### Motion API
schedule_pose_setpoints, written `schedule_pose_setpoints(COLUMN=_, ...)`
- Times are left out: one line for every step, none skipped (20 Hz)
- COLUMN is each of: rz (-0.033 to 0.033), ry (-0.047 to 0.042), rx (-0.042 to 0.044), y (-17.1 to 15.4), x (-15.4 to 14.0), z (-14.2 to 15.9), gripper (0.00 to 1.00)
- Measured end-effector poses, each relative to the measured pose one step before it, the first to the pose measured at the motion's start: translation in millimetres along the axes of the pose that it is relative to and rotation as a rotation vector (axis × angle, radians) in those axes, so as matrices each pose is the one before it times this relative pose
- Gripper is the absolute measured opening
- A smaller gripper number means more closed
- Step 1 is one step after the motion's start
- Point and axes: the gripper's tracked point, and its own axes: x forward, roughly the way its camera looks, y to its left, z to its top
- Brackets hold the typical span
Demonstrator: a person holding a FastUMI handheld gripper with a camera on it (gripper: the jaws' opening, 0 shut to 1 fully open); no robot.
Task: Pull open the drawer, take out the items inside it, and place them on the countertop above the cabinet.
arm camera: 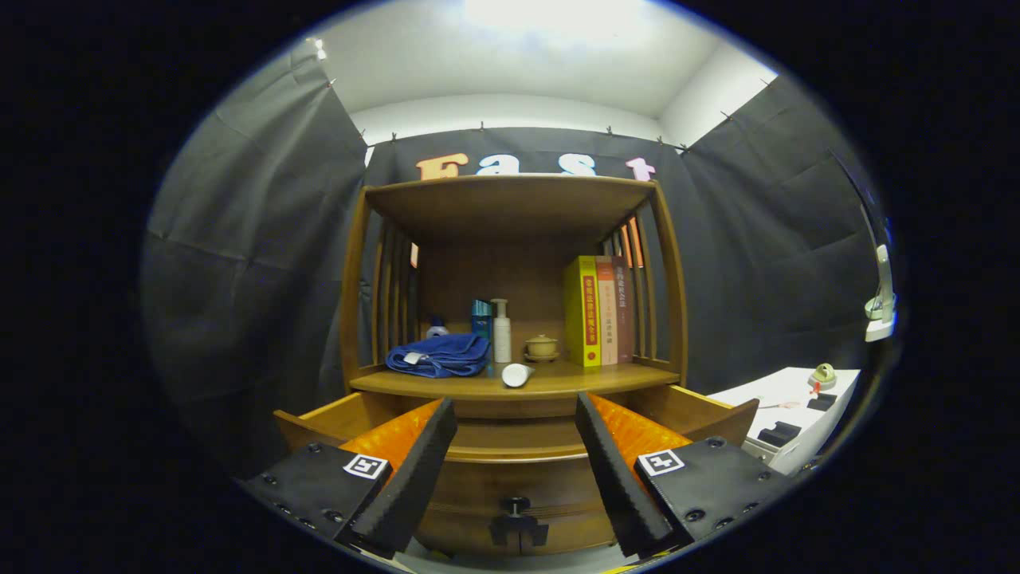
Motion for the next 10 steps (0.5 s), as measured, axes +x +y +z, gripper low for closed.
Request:
schedule_pose_setpoints(rz=0.00011, ry=0.00261, rx=0.00526, y=1.18, x=-0.14, z=-6.67, gripper=0.99)
schedule_pose_setpoints(rz=0.00579, ry=0.00899, rx=0.00369, y=3.01, x=-0.08, z=-8.03, gripper=0.99)
schedule_pose_setpoints(rz=0.00724, ry=0.00785, rx=0.00383, y=3.65, x=0.90, z=-8.57, gripper=1.00)
schedule_pose_setpoints(rz=0.00765, ry=0.00814, rx=0.00202, y=3.55, x=0.56, z=-7.65, gripper=1.00)
schedule_pose_setpoints(rz=0.00726, ry=0.00712, rx=-0.00589, y=3.24, x=0.61, z=-7.59, gripper=1.00)
schedule_pose_setpoints(rz=0.00556, ry=0.01671, rx=-0.01495, y=3.30, x=0.59, z=-9.00, gripper=1.00)
schedule_pose_setpoints(rz=0.00527, ry=0.01909, rx=-0.01699, y=3.20, x=-0.24, z=-10.31, gripper=1.00)
schedule_pose_setpoints(rz=-0.00014, ry=0.01994, rx=-0.00941, y=1.91, x=-0.02, z=-8.70, gripper=1.00)
schedule_pose_setpoints(rz=-0.00015, ry=0.01667, rx=0.00326, y=2.24, x=1.55, z=-8.18, gripper=0.99)
schedule_pose_setpoints(rz=-0.00320, ry=0.01480, rx=0.01274, y=0.07, x=0.45, z=-6.71, gripper=0.99)
